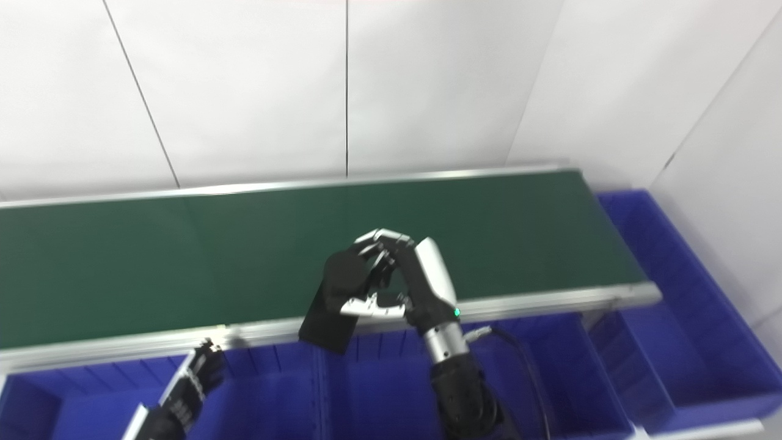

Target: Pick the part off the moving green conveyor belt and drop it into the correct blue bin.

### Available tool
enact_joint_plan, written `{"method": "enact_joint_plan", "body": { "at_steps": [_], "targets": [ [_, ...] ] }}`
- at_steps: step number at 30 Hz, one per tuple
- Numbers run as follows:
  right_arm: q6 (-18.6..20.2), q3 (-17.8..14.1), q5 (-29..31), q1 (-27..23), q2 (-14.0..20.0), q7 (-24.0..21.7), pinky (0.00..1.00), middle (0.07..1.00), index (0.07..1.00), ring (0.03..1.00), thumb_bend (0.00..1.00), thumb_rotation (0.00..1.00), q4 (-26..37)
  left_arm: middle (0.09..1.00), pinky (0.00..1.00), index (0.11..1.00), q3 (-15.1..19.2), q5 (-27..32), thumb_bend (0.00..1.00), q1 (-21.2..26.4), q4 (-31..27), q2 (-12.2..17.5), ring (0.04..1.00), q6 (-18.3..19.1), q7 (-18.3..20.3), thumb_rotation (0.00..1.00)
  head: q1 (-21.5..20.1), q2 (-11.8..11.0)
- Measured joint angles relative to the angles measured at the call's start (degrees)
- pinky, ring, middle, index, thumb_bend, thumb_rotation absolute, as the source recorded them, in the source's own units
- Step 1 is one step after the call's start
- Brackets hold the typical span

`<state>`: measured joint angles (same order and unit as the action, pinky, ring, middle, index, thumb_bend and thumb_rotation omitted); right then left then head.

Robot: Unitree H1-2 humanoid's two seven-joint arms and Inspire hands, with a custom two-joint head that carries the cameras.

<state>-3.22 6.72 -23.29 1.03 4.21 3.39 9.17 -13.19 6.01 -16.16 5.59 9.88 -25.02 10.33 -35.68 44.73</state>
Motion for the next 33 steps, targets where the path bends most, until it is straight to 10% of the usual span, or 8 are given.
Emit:
{"method": "enact_joint_plan", "body": {
  "at_steps": [13,33],
  "targets": [
    [1.39,-1.46,-2.96,9.26,0.27,0.19,0.23,0.416,0.528,0.289,0.52,0.0,6.24,0.928,0.9,0.95,9.54,3.55,0.94,-0.17,0.25,-2.76,0.92,0.0,12.15,0.95,-3.78,0.79],
    [0.93,-2.46,-8.25,15.33,1.09,4.13,0.27,0.43,0.525,0.337,0.52,0.0,0.64,0.917,0.87,0.931,11.57,3.49,0.93,-0.14,0.22,-3.01,0.91,0.0,14.69,0.93,-1.15,1.41]
  ]
}}
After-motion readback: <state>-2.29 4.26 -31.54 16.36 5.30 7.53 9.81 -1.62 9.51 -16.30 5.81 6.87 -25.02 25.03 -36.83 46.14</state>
